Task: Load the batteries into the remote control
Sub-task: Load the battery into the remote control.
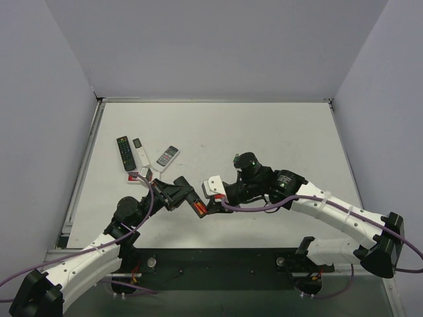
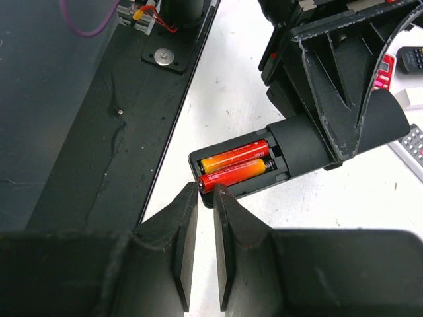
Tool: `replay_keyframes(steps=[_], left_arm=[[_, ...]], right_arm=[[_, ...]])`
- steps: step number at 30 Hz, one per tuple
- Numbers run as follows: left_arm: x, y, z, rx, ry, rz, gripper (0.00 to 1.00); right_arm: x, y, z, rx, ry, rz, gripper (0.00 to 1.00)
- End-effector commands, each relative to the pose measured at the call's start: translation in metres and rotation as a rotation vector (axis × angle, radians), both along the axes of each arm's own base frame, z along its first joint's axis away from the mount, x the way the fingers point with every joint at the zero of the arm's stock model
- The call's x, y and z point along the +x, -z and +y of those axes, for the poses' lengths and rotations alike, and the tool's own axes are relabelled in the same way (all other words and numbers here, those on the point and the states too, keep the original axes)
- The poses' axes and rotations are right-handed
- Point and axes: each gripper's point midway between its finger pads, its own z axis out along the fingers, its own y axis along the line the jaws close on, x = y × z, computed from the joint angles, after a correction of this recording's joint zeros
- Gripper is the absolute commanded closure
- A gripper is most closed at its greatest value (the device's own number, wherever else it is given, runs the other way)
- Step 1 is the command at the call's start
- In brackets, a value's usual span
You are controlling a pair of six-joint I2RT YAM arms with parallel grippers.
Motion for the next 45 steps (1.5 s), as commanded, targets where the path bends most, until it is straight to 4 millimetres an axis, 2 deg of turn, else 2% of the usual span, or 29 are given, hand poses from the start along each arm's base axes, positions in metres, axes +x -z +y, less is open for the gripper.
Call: replay_keyframes(steps=[1, 9, 15, 22, 37, 45], left_arm=[[-0.002, -0.040, 0.001, -0.066, 0.002, -0.105, 1.00], [-0.002, -0.041, 0.001, -0.067, 0.001, -0.105, 1.00], [-0.002, -0.042, 0.001, -0.069, 0.002, -0.108, 1.00], [-0.003, -0.042, 0.001, -0.068, 0.007, -0.109, 1.00], [-0.007, -0.050, 0.000, -0.076, 0.025, -0.136, 1.00], [-0.007, -0.050, 0.000, -0.075, 0.025, -0.134, 1.00]], right_arm=[[-0.008, -0.017, 0.009, 0.046, -0.060, -0.003, 0.88], [-0.005, -0.014, 0.007, 0.030, -0.034, -0.009, 0.88], [0.007, -0.018, 0.000, 0.028, 0.020, -0.060, 0.87], [0.005, -0.029, -0.002, 0.068, -0.025, -0.129, 0.78], [-0.004, -0.040, 0.005, 0.093, -0.149, -0.161, 0.78], [-0.008, -0.031, 0.006, 0.059, -0.177, -0.132, 0.79]])
